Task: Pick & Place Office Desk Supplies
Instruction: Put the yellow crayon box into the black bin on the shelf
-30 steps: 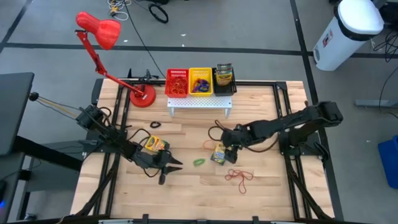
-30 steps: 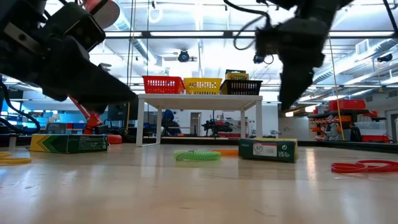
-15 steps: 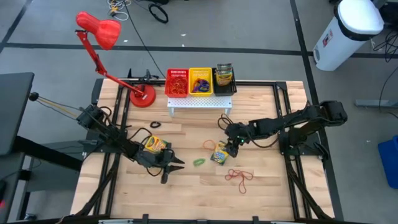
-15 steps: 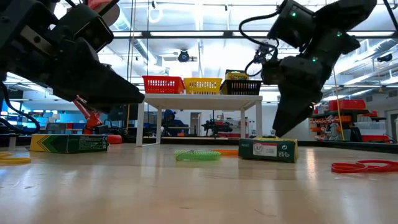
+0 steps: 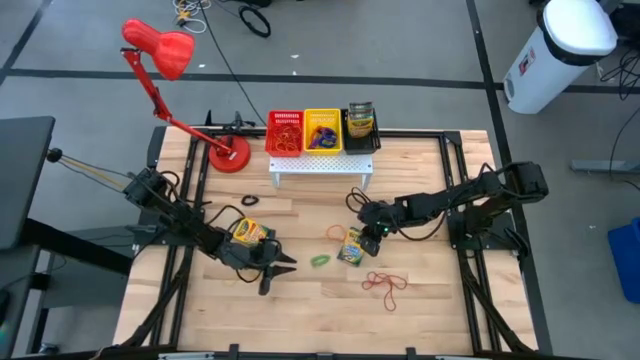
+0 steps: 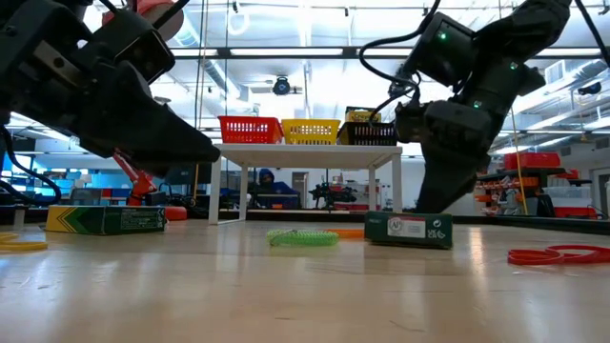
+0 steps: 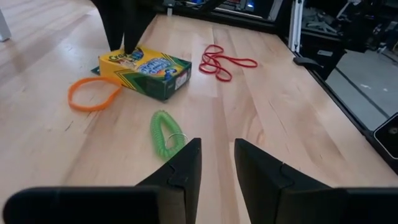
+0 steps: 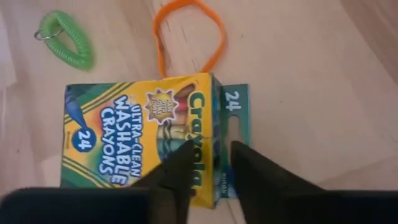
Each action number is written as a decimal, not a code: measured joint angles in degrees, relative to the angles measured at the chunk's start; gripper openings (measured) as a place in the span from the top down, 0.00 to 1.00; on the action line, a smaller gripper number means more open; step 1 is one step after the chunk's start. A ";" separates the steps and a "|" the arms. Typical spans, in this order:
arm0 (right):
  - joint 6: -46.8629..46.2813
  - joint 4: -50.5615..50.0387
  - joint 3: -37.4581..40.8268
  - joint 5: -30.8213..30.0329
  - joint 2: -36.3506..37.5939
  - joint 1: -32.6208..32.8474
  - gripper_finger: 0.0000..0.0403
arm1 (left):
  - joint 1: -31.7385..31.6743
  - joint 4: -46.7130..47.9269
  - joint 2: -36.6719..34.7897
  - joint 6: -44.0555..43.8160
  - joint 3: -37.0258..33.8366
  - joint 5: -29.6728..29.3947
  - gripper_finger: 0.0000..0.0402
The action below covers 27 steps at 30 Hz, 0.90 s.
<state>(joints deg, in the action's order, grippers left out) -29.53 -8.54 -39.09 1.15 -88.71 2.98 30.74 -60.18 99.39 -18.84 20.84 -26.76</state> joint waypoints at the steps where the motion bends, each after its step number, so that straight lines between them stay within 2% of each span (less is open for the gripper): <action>1: 0.14 0.03 0.00 0.00 0.00 0.00 0.74 | 0.02 0.11 0.00 -0.07 0.00 0.13 0.74; 6: 1.74 0.07 0.00 1.25 0.00 -0.02 0.96 | 0.02 0.07 0.00 -0.07 0.00 1.31 0.74; 11: 3.68 0.06 0.00 3.22 0.47 0.02 0.96 | -0.07 0.06 0.00 0.98 0.00 1.04 0.74; 15: 6.20 -1.73 -1.17 1.01 2.72 0.34 0.99 | -0.76 0.04 0.00 2.55 0.00 -0.38 0.74; 22: 13.22 -12.98 -9.43 -9.75 6.10 3.99 0.99 | -5.53 -0.17 0.00 5.24 0.00 -1.73 0.74; 27: 19.31 -22.25 -18.16 -22.55 6.21 8.06 1.00 | -10.46 -0.14 0.00 7.27 0.00 0.57 0.74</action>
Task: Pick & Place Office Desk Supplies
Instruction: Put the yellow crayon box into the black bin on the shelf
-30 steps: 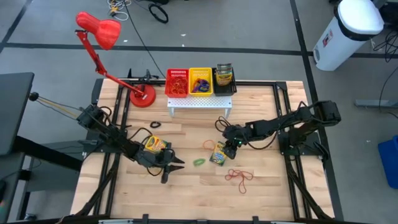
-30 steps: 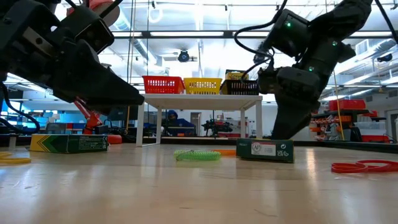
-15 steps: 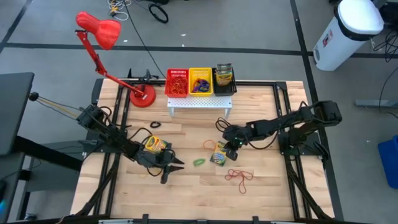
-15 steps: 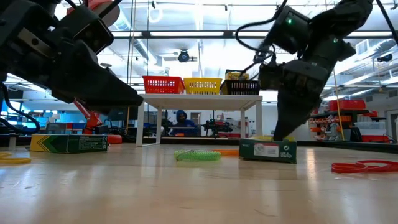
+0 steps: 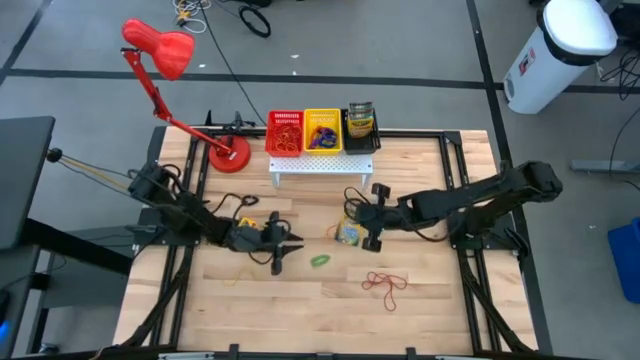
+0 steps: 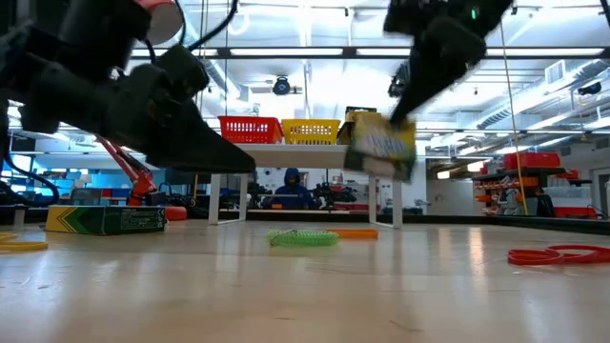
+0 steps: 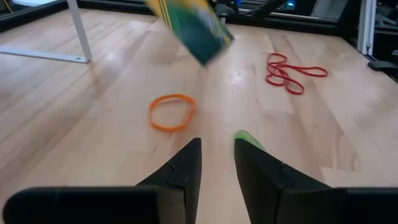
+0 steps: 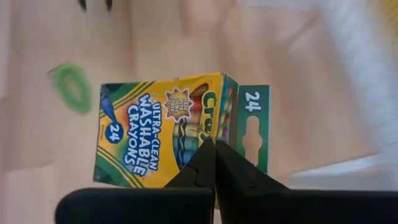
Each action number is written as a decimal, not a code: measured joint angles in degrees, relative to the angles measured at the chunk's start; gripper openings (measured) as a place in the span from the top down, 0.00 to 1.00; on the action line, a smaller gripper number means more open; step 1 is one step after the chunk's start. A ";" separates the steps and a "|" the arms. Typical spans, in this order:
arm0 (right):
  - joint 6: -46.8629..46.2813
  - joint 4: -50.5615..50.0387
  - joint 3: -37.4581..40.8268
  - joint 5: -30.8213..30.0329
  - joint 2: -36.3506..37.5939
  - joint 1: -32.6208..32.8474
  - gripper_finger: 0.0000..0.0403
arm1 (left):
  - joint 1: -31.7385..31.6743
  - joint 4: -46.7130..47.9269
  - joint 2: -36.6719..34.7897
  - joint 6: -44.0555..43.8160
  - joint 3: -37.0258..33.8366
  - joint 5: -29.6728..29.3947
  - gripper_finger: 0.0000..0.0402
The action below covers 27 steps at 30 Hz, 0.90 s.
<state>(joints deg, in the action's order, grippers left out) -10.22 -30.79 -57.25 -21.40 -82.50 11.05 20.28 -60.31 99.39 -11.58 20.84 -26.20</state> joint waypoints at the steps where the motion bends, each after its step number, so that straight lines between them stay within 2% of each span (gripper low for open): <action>1: 1.45 -1.42 -1.80 -2.97 0.00 0.75 1.00 | -0.84 -0.03 0.00 0.20 0.00 1.00 0.74; 7: 14.23 -8.91 -12.10 -22.97 0.00 2.99 1.00 | -4.26 -0.70 0.00 1.96 0.00 3.95 0.74; 13: 37.85 -5.62 -17.80 -41.23 0.00 0.62 1.00 | -4.61 -0.89 0.00 2.48 0.00 4.22 0.74; 20: 63.20 6.45 -15.96 -42.74 0.02 -9.01 1.00 | -4.51 -0.75 0.00 2.36 0.00 4.44 0.74; 27: 79.65 22.10 -7.40 -36.41 0.41 -16.27 1.00 | -4.51 0.10 0.00 2.43 0.00 5.55 0.74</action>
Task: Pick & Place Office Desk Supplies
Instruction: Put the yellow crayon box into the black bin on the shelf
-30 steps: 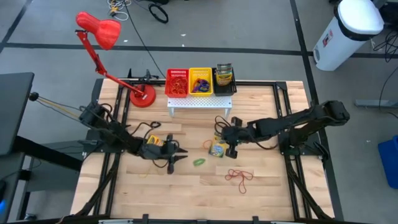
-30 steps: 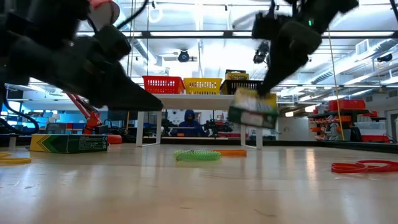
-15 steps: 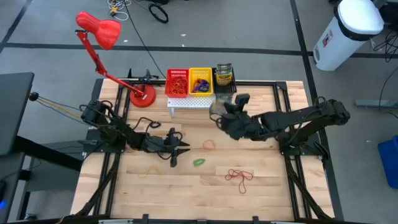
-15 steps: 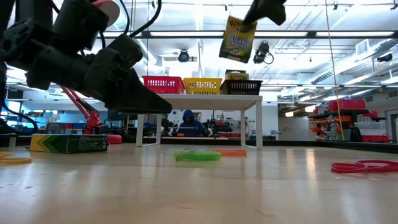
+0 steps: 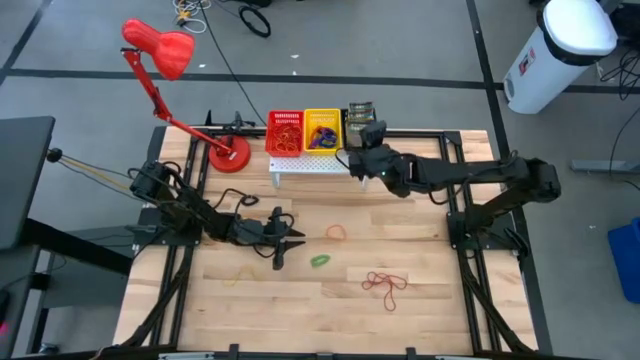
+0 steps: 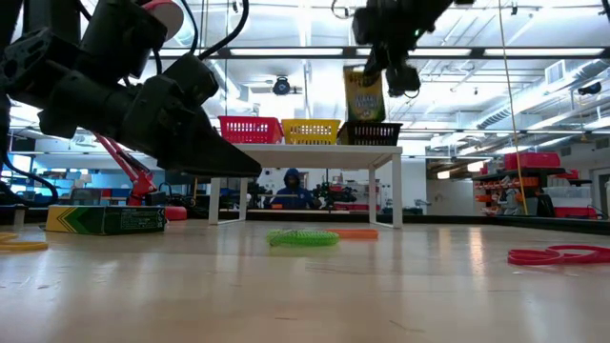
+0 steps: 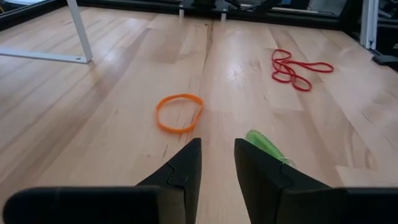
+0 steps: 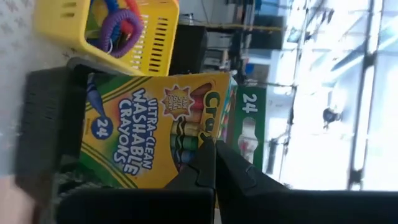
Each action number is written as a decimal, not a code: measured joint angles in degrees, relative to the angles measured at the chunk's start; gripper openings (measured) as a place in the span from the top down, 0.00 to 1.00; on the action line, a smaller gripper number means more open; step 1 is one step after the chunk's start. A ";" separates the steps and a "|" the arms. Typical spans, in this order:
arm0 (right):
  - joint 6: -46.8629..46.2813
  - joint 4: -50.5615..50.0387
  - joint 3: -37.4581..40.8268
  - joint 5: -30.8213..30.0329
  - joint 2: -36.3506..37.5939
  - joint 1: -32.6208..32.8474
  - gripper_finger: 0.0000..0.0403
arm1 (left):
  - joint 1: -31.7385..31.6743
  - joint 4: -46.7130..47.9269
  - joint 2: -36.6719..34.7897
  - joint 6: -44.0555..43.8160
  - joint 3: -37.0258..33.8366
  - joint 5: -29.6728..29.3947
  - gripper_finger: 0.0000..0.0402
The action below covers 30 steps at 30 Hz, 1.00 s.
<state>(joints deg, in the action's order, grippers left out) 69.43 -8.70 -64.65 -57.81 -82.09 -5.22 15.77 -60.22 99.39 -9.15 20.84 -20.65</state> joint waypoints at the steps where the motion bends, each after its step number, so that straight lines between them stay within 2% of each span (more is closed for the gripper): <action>1: 3.07 3.41 1.41 0.62 -0.04 -0.75 1.00 | 0.00 0.18 0.00 0.00 0.00 -0.05 0.74; 5: 11.13 14.02 5.30 3.14 -0.04 -3.45 1.00 | 0.00 0.20 0.00 -0.02 0.00 -0.04 0.74; 19: 7.55 14.71 9.92 9.73 1.52 -7.36 1.00 | -0.07 0.17 0.00 0.66 -0.02 -1.35 0.74; 30: 3.62 11.52 10.00 10.37 1.44 -7.31 0.98 | -0.04 0.12 0.00 0.63 -0.02 -1.35 0.74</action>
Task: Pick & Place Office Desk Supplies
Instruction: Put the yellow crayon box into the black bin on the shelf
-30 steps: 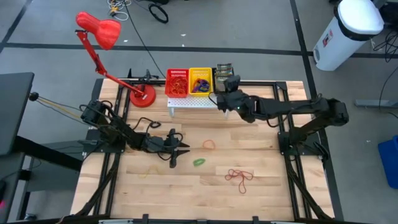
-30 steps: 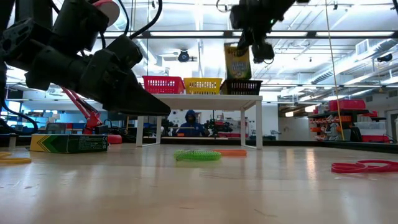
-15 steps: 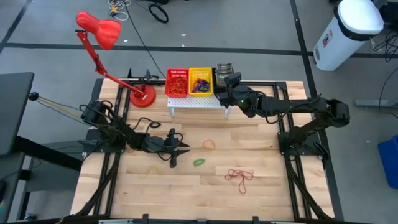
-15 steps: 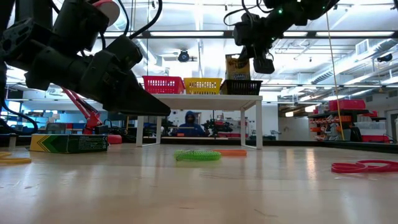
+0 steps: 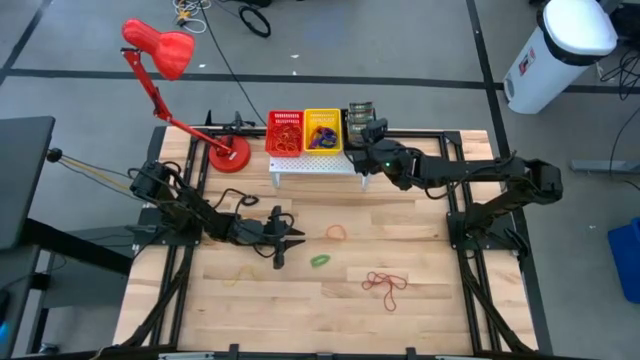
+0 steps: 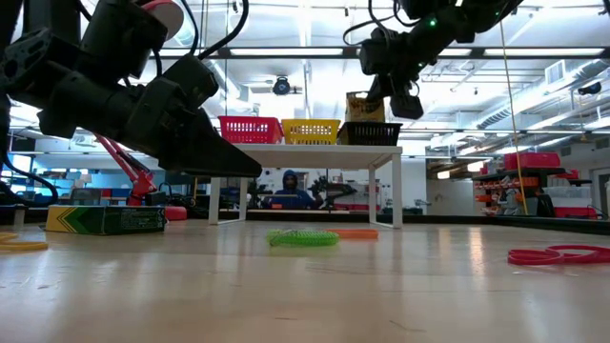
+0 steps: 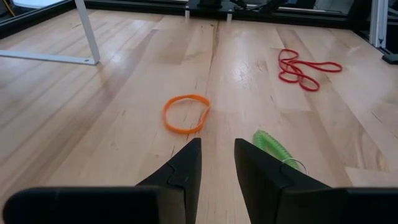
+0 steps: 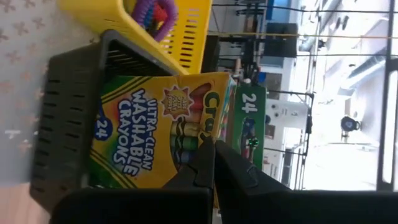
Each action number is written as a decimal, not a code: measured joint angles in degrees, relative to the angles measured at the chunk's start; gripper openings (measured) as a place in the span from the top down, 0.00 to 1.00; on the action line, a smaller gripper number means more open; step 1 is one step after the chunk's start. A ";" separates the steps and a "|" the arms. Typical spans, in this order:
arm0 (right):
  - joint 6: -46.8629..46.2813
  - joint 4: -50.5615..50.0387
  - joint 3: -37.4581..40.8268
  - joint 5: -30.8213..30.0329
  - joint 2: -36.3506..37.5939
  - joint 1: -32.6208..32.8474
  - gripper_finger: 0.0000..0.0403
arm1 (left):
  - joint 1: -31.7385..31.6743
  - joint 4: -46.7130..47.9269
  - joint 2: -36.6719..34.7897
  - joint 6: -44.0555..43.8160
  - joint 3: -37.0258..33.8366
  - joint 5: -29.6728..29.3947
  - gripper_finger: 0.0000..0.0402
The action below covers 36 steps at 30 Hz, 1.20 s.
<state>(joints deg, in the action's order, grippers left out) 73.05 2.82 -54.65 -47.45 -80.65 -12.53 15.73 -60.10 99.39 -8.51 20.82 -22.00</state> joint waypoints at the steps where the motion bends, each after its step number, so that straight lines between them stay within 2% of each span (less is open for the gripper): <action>1: -0.46 -0.49 0.01 -0.01 -0.07 0.00 0.98 | 0.03 -0.02 0.00 0.00 0.00 0.00 0.74; 19: -2.20 0.08 0.02 -0.98 -0.08 -0.33 0.97 | 0.04 -0.02 0.00 0.00 0.00 0.22 0.74; 30: -4.16 0.15 0.02 -1.06 -0.08 -0.23 0.75 | 0.06 -0.04 0.00 -0.40 0.00 1.27 0.74; 36: -3.79 2.14 0.02 -4.93 -0.05 -0.13 0.67 | 0.07 -0.05 0.00 -0.46 0.00 1.29 0.74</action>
<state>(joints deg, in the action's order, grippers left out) 69.26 4.96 -54.63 -52.37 -80.71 -12.66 15.79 -60.15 99.39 -8.97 20.82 -20.71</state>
